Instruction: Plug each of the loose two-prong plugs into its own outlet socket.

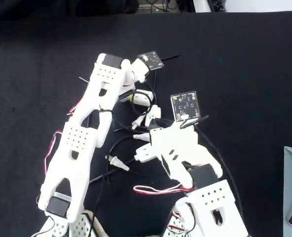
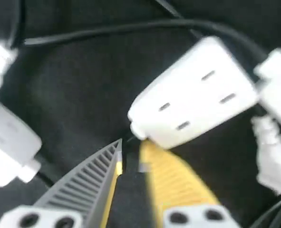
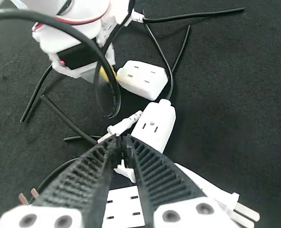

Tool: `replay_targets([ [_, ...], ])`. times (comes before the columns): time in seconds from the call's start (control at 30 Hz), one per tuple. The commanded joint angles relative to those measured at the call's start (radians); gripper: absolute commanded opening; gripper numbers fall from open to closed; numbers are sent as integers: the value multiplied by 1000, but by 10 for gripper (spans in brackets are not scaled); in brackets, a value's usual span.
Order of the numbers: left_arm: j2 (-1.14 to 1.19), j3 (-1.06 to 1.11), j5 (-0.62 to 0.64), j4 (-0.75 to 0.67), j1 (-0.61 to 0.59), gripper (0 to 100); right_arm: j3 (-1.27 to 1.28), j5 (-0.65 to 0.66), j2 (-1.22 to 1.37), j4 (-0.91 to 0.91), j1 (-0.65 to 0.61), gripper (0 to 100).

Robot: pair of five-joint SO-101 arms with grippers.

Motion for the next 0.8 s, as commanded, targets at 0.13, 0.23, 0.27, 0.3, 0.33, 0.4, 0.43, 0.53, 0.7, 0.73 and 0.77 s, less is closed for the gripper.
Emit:
replay_targets([
  [0.13,-3,-196,84,195,-44,32,-4,-2,-15,-15,-3,15],
  [0.23,6,-257,97,196,-45,125,-4,-2,-15,-15,-3,15],
  [0.27,6,-263,100,196,-45,176,-4,-2,-15,-15,-3,15],
  [0.3,6,-265,112,193,-44,228,-4,-2,-15,-15,-3,15],
  [0.33,6,-272,135,192,-42,273,-4,-2,-15,-15,-3,15],
  [0.4,6,-272,157,190,-28,335,-4,-2,-15,-15,-3,15],
  [0.43,5,-272,150,190,-16,342,-4,-2,-15,-15,-3,15],
  [0.53,5,-272,117,184,25,342,-4,-2,-15,-15,-3,15],
  [0.7,29,-262,117,29,45,342,-4,-2,-15,-15,-3,15],
  [0.73,48,-262,117,-3,45,342,-4,-2,-15,-15,-3,15],
  [0.77,66,-271,115,-25,45,342,-4,-2,-15,-15,-3,15],
])
